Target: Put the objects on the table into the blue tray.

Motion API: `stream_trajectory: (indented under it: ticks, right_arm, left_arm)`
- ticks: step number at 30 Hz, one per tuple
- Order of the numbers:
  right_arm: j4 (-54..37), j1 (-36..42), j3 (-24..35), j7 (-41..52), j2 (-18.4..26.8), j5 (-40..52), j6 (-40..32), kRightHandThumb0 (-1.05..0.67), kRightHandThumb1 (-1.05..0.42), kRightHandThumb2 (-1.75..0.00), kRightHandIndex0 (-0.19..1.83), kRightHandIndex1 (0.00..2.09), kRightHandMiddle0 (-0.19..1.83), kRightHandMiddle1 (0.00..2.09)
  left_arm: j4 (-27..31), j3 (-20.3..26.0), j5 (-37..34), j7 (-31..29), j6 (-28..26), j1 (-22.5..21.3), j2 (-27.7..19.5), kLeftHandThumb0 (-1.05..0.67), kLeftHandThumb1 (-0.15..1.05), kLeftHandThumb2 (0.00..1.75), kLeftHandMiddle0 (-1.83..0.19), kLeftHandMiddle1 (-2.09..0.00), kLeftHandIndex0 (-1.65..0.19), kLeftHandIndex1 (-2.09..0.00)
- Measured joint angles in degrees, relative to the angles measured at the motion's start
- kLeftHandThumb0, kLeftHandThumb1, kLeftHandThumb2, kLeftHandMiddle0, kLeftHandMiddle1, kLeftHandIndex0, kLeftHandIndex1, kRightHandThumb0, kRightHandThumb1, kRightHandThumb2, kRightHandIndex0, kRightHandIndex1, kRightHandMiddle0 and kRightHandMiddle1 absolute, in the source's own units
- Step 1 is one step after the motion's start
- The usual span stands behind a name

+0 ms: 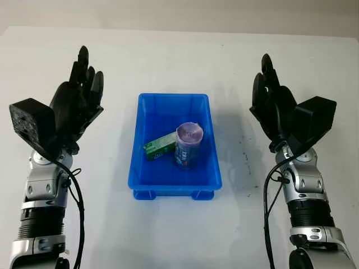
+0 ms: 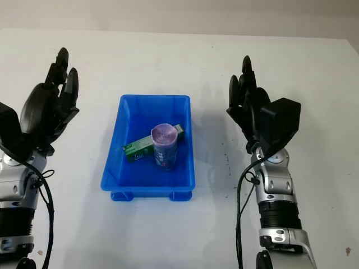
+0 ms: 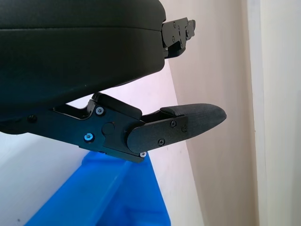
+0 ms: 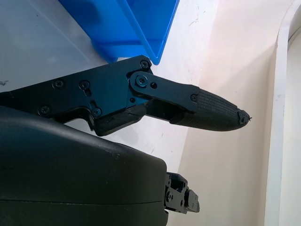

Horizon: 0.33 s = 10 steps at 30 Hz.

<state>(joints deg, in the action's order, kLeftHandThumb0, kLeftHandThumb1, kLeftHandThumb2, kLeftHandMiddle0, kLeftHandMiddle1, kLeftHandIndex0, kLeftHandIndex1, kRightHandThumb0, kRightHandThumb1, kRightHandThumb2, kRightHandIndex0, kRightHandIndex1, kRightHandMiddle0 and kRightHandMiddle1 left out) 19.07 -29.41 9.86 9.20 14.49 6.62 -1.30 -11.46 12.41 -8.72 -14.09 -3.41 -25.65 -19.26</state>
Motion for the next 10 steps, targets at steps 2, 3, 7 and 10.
stream_trajectory:
  ticks: [2,3,7,10]
  right_arm:
    - [0.0,-0.02,0.02,-0.08,0.0,0.03,0.0,-0.82,-1.05,-0.71,-0.19,0.0,-0.19,0.0]
    - [0.0,-0.02,0.04,-0.13,0.0,0.03,-0.01,-0.82,-1.05,-0.71,-0.19,0.0,-0.19,0.0]
    - [0.0,-0.03,0.08,-0.1,0.03,0.0,0.0,-0.82,-1.05,-0.72,-0.19,0.0,-0.19,0.0]
    - [0.0,-0.03,0.08,-0.06,0.11,-0.04,0.08,-0.81,-1.05,-0.72,-0.19,0.0,-0.19,0.0]
  left_arm:
    - [0.01,-0.18,-0.34,0.19,-0.31,0.09,0.82,-0.73,1.05,0.65,0.19,0.0,0.19,0.0]
    - [0.01,-0.23,-0.44,0.28,-0.29,0.19,1.16,-0.73,1.05,0.65,0.19,0.0,0.19,0.0]
    - [-0.46,-0.23,-0.51,0.39,0.89,0.24,1.83,-0.74,1.05,0.65,0.19,0.0,0.19,0.0]
    - [-0.47,-0.21,-0.6,0.42,0.61,0.24,1.83,-0.74,1.05,0.66,0.19,0.0,0.19,0.0]
